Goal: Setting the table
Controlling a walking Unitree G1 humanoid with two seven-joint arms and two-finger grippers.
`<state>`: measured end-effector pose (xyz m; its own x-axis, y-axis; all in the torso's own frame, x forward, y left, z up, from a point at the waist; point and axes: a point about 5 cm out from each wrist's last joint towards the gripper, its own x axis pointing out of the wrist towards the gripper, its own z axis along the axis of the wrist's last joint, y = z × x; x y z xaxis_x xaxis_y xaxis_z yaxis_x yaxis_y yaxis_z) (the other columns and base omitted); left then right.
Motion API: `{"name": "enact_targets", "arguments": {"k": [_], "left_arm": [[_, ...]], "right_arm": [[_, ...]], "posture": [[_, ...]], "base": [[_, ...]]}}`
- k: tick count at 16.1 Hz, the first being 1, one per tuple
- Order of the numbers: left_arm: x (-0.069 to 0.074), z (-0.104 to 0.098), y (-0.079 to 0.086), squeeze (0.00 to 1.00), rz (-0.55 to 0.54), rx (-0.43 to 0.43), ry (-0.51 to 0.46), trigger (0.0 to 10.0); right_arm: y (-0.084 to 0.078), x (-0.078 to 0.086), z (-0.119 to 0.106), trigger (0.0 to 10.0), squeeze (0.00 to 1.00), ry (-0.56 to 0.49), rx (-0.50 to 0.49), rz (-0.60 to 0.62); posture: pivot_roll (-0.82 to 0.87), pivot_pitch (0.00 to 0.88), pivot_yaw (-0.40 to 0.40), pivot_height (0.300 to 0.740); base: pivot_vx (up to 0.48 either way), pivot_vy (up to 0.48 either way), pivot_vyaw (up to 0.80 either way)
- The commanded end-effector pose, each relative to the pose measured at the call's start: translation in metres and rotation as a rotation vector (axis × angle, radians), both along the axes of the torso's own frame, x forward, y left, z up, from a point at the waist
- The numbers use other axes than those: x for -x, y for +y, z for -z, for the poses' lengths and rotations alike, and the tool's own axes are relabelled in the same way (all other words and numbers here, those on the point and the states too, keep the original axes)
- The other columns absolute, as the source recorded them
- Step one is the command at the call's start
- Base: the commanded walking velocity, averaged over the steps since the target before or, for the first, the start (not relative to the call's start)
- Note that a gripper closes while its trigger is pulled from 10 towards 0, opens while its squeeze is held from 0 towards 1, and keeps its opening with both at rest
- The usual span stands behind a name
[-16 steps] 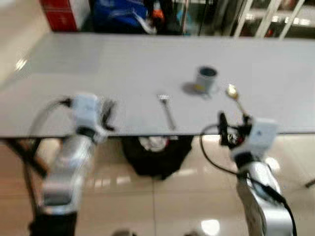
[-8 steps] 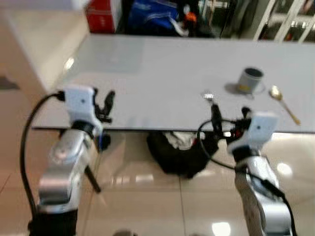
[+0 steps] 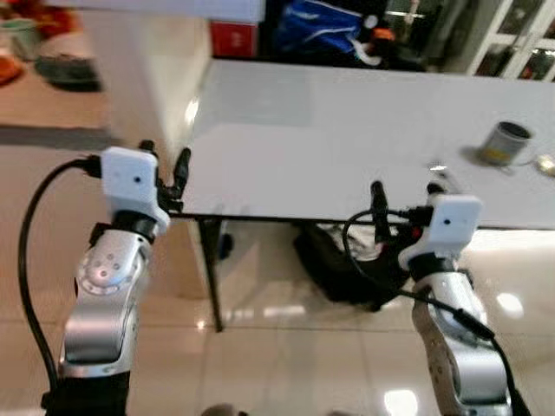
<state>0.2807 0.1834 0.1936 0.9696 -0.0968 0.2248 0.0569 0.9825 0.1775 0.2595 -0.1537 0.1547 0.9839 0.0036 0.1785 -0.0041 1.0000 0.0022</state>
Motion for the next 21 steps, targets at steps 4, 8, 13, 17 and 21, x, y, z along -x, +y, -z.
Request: {"name": "enact_targets", "arguments": {"k": [4, 8, 13, 17, 21], "left_arm": [[0.0004, 0.0038, -0.0072, 1.00, 0.036, 0.027, 0.000, 10.0], [-0.0020, 0.0040, -0.0084, 0.00, 0.020, 0.007, -0.009, 10.0], [-0.0024, 0.0083, -0.0090, 0.00, 0.013, 0.016, 0.013, 10.0], [-0.0026, 0.0089, -0.0093, 0.00, 0.006, 0.010, 0.014, 10.0], [-0.0027, 0.0091, -0.0101, 0.00, -0.001, 0.014, 0.012, 10.0]], "right_arm": [[-0.0056, 0.0008, 0.0018, 10.0, 1.00, -0.001, -0.007, -0.004], [-0.0052, -0.0032, 0.0014, 10.0, 0.00, 0.004, 0.009, 0.011], [-0.0019, -0.0055, 0.0092, 10.0, 0.00, 0.069, -0.026, 0.015], [0.0004, -0.0053, 0.0059, 10.0, 0.00, 0.045, 0.008, 0.010], [0.0007, -0.0050, 0.0058, 10.0, 0.00, 0.050, 0.005, 0.011]], "posture": [[0.08, 0.040, -0.026, 0.740], [0.08, 0.036, -0.029, 0.740], [0.09, 0.037, -0.029, 0.740], [0.09, 0.039, -0.029, 0.740], [0.09, 0.042, -0.031, 0.740]], "base": [[0.000, 0.480, 0.00], [0.000, 0.480, 0.00], [0.000, 0.480, 0.00], [0.000, 0.480, 0.00], [0.000, 0.480, 0.00]]}}
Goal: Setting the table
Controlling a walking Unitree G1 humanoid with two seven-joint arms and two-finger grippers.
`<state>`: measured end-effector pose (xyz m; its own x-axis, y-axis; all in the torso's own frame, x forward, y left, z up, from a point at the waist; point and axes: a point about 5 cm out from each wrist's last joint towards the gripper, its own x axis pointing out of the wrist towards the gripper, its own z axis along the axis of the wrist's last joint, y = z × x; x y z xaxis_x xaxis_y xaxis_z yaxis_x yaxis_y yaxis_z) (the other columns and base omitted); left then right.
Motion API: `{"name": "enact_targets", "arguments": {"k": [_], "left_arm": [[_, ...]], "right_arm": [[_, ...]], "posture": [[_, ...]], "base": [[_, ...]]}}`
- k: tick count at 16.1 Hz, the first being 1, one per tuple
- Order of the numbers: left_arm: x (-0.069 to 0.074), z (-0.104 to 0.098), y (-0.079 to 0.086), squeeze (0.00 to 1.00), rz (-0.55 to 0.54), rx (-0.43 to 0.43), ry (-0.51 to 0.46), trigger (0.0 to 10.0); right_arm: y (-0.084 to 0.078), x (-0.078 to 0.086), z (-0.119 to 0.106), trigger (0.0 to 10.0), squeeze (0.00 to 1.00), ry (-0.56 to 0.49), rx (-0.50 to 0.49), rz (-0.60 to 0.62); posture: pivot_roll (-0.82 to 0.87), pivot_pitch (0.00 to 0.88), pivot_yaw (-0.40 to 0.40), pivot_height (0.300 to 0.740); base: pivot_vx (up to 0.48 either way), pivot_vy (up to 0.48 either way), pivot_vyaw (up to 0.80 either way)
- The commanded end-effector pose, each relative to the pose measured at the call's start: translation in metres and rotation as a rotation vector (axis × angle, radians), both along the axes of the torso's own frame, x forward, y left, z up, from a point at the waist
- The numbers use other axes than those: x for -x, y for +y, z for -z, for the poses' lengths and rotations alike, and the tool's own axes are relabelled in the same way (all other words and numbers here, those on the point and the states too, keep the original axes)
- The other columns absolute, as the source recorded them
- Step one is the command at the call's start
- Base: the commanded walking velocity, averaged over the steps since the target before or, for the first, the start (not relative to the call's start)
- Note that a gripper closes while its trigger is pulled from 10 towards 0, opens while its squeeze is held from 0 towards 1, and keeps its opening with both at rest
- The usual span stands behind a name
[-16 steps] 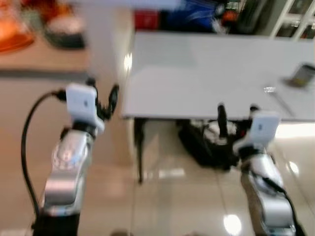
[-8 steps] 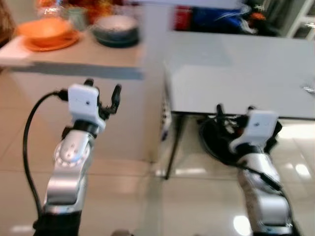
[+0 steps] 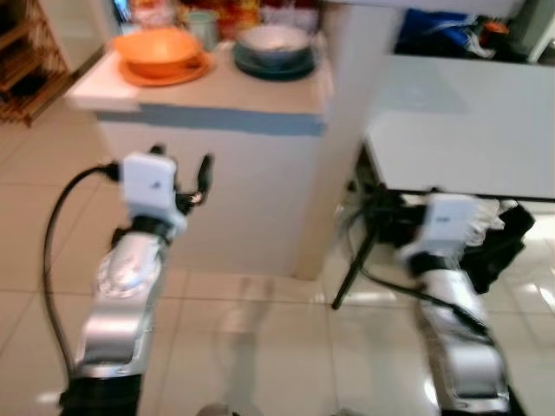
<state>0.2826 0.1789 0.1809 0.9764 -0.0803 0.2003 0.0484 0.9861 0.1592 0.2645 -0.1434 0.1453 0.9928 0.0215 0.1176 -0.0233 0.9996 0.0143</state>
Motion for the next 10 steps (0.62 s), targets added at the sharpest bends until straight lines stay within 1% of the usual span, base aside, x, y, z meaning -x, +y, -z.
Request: {"name": "enact_targets", "arguments": {"k": [1, 2, 3, 4, 7, 9, 10], "left_arm": [[-0.001, -0.004, -0.006, 0.00, 0.013, 0.000, -0.013, 10.0], [-0.001, -0.001, -0.008, 0.00, 0.016, 0.046, 0.018, 10.0], [-0.001, -0.001, -0.010, 0.00, 0.021, 0.056, 0.032, 10.0], [-0.001, -0.002, -0.013, 0.00, 0.034, 0.043, 0.033, 10.0], [-0.003, -0.011, -0.018, 0.00, 0.064, 0.050, 0.000, 10.0], [-0.005, -0.022, -0.020, 0.00, 0.077, 0.062, -0.027, 10.0], [-0.005, -0.023, -0.020, 0.00, 0.078, 0.060, -0.027, 10.0]], "right_arm": [[-0.009, 0.000, -0.004, 10.0, 0.00, -0.012, 0.018, 0.029], [-0.009, -0.001, -0.004, 10.0, 0.00, -0.008, 0.042, 0.029], [-0.009, -0.002, -0.005, 10.0, 0.00, -0.016, 0.055, 0.040], [-0.009, -0.003, -0.006, 10.0, 0.00, -0.018, 0.063, 0.038], [-0.005, -0.006, -0.010, 10.0, 0.00, -0.034, 0.072, -0.001], [-0.001, -0.007, -0.014, 10.0, 0.00, -0.052, 0.073, -0.026], [0.000, -0.007, -0.014, 10.0, 0.00, -0.051, 0.067, -0.031]], "posture": [[0.09, 0.042, -0.031, 0.740], [0.09, 0.040, -0.032, 0.740], [0.09, 0.037, -0.034, 0.740], [0.09, 0.035, -0.036, 0.740], [0.09, 0.029, -0.039, 0.740], [0.10, 0.021, -0.040, 0.740], [0.10, 0.017, -0.041, 0.740]], "base": [[0.000, 0.480, 0.00], [0.000, 0.416, 0.00], [0.000, 0.000, 0.00], [0.000, 0.000, 0.00], [0.000, 0.000, 0.00], [0.386, 0.000, 0.80], [0.416, 0.000, 0.80]]}}
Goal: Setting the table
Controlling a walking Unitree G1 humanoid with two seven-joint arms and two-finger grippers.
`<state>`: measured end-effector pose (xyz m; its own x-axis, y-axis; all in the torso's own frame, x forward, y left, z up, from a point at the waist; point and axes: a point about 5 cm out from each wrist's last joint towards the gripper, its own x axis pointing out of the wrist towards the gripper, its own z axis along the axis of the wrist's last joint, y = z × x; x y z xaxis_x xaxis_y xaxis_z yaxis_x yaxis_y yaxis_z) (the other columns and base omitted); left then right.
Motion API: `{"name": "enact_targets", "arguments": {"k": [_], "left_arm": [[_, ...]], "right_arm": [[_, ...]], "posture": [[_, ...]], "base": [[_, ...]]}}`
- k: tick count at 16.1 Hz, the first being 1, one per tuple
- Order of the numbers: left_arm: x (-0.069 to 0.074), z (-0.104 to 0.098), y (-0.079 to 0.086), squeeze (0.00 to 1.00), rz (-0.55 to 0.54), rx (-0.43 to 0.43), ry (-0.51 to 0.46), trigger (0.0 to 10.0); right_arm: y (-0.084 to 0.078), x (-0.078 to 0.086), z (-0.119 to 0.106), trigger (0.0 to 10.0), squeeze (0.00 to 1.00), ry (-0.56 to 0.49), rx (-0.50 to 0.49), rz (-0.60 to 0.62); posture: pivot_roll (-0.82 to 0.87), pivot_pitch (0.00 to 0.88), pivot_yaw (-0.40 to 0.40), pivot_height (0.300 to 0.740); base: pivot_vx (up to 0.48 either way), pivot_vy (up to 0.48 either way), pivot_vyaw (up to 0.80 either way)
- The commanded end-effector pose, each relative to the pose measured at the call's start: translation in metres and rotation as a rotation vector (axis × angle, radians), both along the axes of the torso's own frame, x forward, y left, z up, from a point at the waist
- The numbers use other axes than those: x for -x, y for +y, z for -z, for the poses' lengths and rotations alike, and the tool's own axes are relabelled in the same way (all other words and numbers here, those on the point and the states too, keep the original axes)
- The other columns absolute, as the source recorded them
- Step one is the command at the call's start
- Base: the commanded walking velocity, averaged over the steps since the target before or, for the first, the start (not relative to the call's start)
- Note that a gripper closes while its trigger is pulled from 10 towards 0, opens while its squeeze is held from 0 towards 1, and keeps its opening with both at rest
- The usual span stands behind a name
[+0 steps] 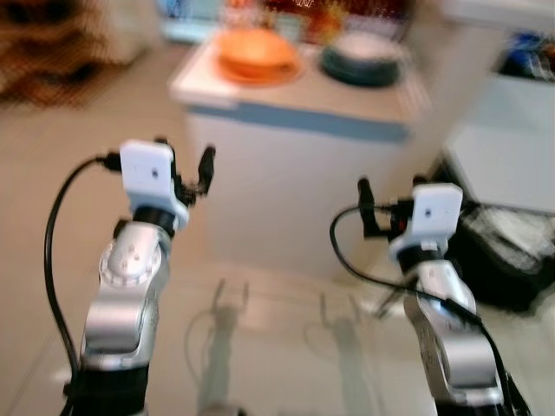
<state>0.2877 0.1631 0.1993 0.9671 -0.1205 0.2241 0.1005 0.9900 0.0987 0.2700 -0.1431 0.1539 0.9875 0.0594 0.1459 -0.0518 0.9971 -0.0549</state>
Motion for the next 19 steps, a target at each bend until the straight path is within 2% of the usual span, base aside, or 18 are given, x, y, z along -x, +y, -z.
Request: {"name": "enact_targets", "arguments": {"k": [1, 5, 8, 10, 11, 13, 15, 19], "left_arm": [[0.000, -0.005, -0.005, 0.00, 0.023, -0.003, -0.008, 10.0], [0.002, -0.001, -0.007, 0.00, 0.050, -0.030, 0.016, 10.0], [0.002, 0.000, -0.013, 0.00, 0.094, -0.031, 0.029, 10.0], [0.003, 0.001, -0.017, 0.00, 0.132, -0.029, 0.036, 10.0], [0.004, 0.001, -0.021, 0.00, 0.164, -0.025, 0.041, 10.0], [0.004, 0.001, -0.024, 0.00, 0.184, -0.025, 0.045, 10.0], [0.004, 0.000, -0.024, 0.00, 0.191, -0.027, 0.043, 10.0], [0.004, -0.003, -0.026, 0.00, 0.237, -0.031, 0.038, 10.0]], "right_arm": [[0.000, -0.002, -0.005, 10.0, 0.00, -0.020, -0.002, -0.005], [-0.004, -0.004, -0.009, 10.0, 0.00, -0.034, -0.003, 0.009], [-0.016, -0.007, -0.017, 10.0, 0.00, -0.069, -0.043, 0.078], [-0.019, -0.009, -0.025, 10.0, 0.00, -0.099, -0.007, 0.082], [-0.025, -0.012, -0.033, 10.0, 0.00, -0.106, -0.046, 0.104], [-0.030, -0.015, -0.040, 10.0, 0.00, -0.111, -0.067, 0.118], [-0.032, -0.015, -0.042, 10.0, 0.00, -0.114, -0.081, 0.124], [-0.033, -0.016, -0.048, 10.0, 0.00, -0.113, -0.132, 0.124]], "posture": [[0.10, 0.015, -0.042, 0.740], [0.10, 0.010, -0.043, 0.740], [0.10, 0.014, -0.042, 0.740], [0.10, 0.017, -0.041, 0.740], [0.09, 0.019, -0.040, 0.740], [0.09, 0.021, -0.041, 0.740], [0.09, 0.024, -0.042, 0.740], [0.09, 0.024, -0.042, 0.740]], "base": [[0.424, 0.000, 0.80], [0.423, 0.000, 0.80], [0.421, 0.000, 0.00], [0.424, 0.000, 0.00], [0.424, 0.000, 0.00], [0.424, 0.000, -0.80], [0.422, 0.000, -0.69], [0.414, 0.000, 0.00]]}}
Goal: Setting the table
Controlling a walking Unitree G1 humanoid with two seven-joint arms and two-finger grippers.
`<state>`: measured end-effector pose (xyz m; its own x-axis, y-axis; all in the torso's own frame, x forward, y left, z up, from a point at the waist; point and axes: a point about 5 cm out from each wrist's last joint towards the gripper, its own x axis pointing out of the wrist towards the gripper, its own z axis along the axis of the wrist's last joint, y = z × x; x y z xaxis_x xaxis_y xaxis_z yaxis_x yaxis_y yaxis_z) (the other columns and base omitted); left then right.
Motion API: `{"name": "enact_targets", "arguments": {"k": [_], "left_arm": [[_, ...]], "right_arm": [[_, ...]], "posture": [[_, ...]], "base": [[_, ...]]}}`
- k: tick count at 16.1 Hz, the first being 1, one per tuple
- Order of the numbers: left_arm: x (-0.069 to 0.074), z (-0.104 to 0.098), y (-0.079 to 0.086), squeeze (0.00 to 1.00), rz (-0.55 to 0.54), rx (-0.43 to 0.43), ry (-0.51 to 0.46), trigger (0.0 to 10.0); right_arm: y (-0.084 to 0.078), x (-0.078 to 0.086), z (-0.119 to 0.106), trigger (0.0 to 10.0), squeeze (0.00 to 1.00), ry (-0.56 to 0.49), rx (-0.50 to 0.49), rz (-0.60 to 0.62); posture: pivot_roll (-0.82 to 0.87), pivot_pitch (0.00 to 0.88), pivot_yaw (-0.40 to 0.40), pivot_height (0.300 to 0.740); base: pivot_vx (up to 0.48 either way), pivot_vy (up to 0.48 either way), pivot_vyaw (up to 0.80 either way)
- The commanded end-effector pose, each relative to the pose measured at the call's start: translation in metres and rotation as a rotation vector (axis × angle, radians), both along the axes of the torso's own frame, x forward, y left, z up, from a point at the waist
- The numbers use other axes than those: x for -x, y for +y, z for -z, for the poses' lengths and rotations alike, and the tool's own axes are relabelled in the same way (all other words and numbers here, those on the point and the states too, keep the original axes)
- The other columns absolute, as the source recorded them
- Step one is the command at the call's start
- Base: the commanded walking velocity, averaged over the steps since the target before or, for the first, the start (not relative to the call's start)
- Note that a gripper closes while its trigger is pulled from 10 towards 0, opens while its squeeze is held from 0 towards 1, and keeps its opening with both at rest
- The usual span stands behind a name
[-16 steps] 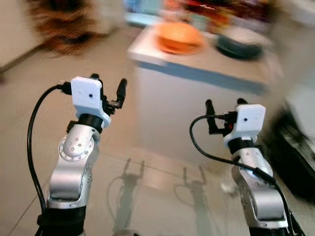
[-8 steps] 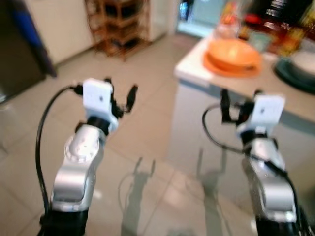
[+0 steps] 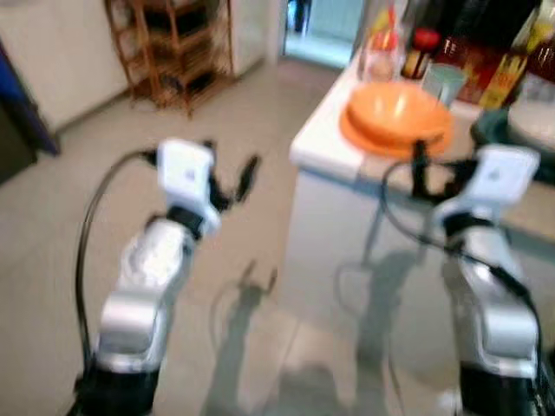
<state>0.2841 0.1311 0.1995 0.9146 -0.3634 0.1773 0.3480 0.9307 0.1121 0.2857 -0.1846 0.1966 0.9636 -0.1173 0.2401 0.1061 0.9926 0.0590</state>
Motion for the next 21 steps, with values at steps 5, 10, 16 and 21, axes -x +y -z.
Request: {"name": "enact_targets", "arguments": {"k": [5, 10, 16, 21], "left_arm": [[0.002, -0.002, 0.000, 0.00, 0.022, -0.002, -0.001, 10.0], [0.003, -0.002, 0.000, 0.00, 0.030, -0.002, 0.003, 10.0], [0.004, -0.006, 0.003, 0.00, 0.039, 0.013, -0.018, 10.0], [0.009, -0.015, 0.004, 0.00, 0.131, 0.005, -0.069, 10.0]], "right_arm": [[0.005, 0.001, -0.006, 10.0, 0.00, 0.003, -0.062, -0.031], [0.005, 0.005, -0.009, 10.0, 0.00, -0.004, -0.065, -0.032], [0.002, -0.001, -0.006, 10.0, 0.72, 0.101, -0.140, -0.118], [-0.005, -0.016, -0.010, 10.0, 1.00, 0.172, -0.336, -0.209]], "posture": [[0.08, 0.028, -0.042, 0.740], [0.08, 0.029, -0.043, 0.740], [0.09, 0.020, -0.047, 0.740], [0.10, 0.004, -0.051, 0.740]], "base": [[0.390, 0.000, -0.43], [0.370, 0.000, -0.74], [0.116, 0.000, -0.07], [0.000, 0.000, 0.00]]}}
